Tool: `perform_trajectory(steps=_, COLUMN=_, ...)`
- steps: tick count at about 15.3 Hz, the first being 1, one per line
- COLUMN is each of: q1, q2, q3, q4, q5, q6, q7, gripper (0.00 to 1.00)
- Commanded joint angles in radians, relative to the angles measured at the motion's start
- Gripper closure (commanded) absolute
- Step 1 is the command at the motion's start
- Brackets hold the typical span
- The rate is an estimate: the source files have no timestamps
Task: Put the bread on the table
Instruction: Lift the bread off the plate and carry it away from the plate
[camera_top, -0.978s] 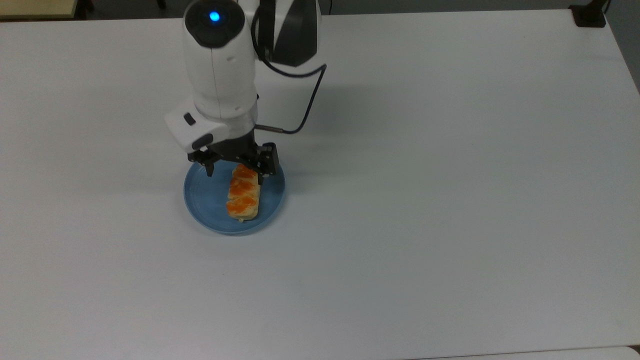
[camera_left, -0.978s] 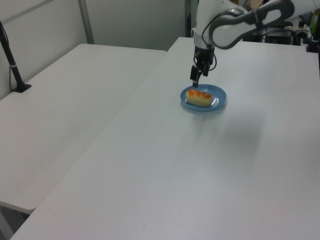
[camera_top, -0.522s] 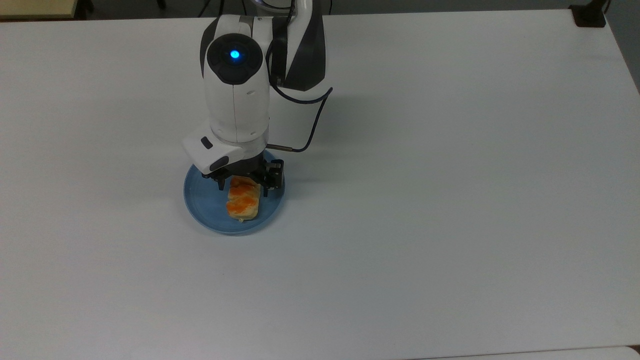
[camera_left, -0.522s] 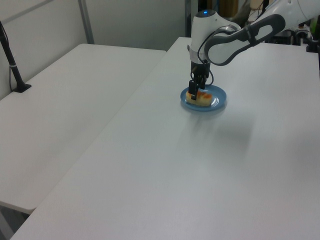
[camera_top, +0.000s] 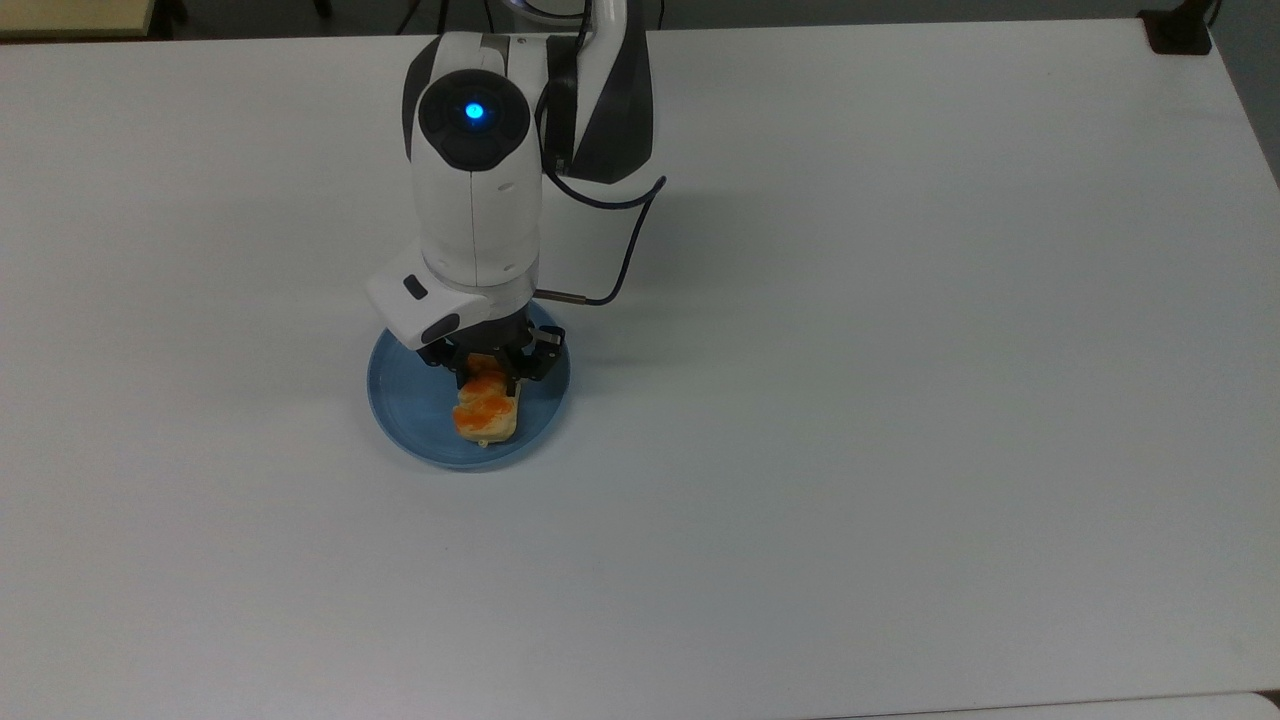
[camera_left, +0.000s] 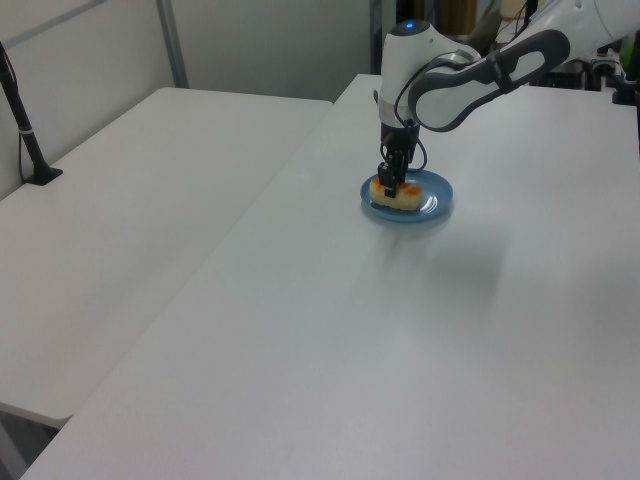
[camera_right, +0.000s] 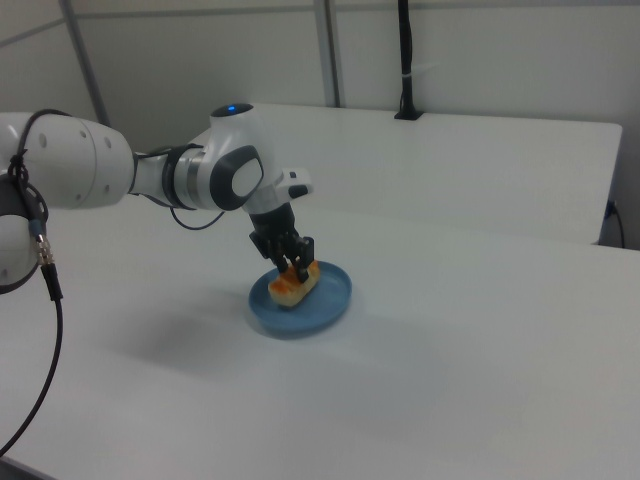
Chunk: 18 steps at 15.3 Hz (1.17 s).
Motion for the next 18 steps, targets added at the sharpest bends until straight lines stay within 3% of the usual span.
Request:
perform_trajectory(steps=1, q1=0.019, q2=-0.093, q3=-0.005, q4=-0.017, q5=-0.007, q6=-0.067, q7=0.013, gripper=0.54)
perform_trajectory(steps=5, q1=0.115, q2=-0.129, q3=-0.005, q4=-0.014, q5=0.001, q6=-0.099, q7=0.031, gripper=0.53)
perform_trajectory(steps=11, q1=0.342, q2=-0.078, q3=0.006, q4=-0.007, q5=0.001, q6=-0.093, q7=0.248, gripper=0.52)
perform_trajectory(steps=15, q1=0.399, q2=-0.020, q3=0.018, q4=-0.002, q5=-0.008, q6=-0.086, q7=0.324, gripper=0.43)
perform_trajectory(steps=17, q1=0.395, q2=-0.005, q3=0.039, q4=0.004, q5=-0.014, q6=-0.086, q7=0.320, gripper=0.20)
perform_trajectory(steps=18, q1=0.395, q2=-0.006, q3=0.044, q4=0.003, q5=-0.016, q6=-0.086, q7=0.320, gripper=0.00)
